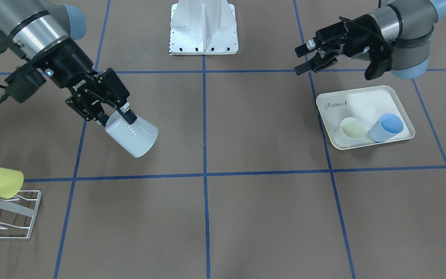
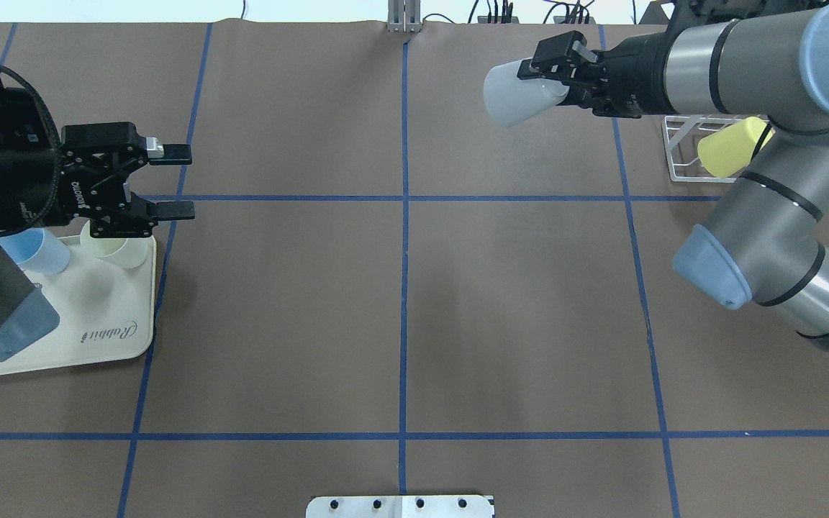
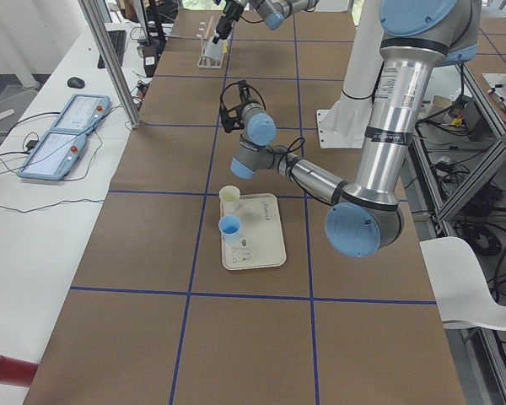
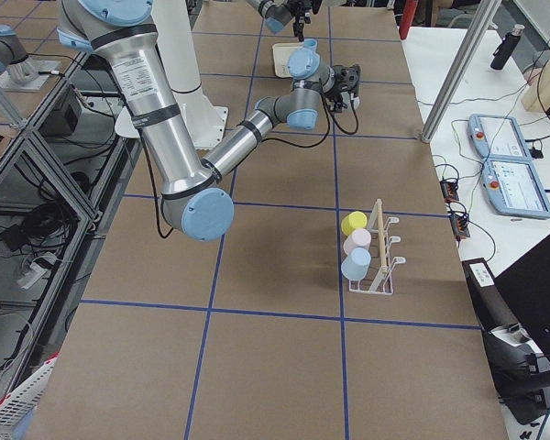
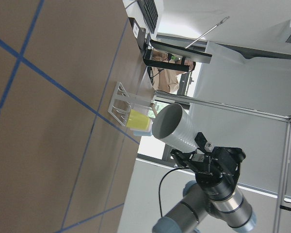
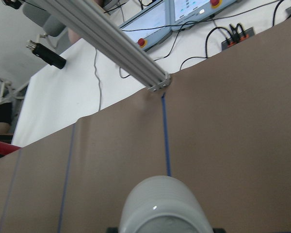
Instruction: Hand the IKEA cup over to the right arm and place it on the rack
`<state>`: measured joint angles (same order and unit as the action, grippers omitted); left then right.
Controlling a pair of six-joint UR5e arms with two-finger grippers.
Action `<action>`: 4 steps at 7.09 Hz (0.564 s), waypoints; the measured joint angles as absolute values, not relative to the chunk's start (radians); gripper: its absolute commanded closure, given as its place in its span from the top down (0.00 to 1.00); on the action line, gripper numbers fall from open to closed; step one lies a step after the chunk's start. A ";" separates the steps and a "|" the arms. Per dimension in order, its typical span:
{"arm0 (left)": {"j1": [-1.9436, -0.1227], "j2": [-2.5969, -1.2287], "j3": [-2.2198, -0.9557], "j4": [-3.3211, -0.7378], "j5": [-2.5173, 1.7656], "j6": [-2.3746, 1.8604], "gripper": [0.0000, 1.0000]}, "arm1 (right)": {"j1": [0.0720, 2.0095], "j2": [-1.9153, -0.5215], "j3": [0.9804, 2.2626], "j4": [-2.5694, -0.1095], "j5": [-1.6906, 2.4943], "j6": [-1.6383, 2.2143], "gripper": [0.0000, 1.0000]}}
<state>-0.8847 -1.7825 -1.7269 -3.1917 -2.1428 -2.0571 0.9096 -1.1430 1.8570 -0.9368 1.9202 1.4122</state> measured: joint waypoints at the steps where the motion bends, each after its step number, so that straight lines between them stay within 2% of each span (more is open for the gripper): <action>1: -0.953 -1.781 -1.727 -3.090 -2.230 -1.948 1.00 | 0.952 -1.132 1.854 -1.057 1.942 1.281 0.11; 4: -1.092 -1.778 -1.729 -2.860 -2.319 -1.653 1.00 | 1.071 -1.112 1.821 -1.313 2.009 0.972 0.10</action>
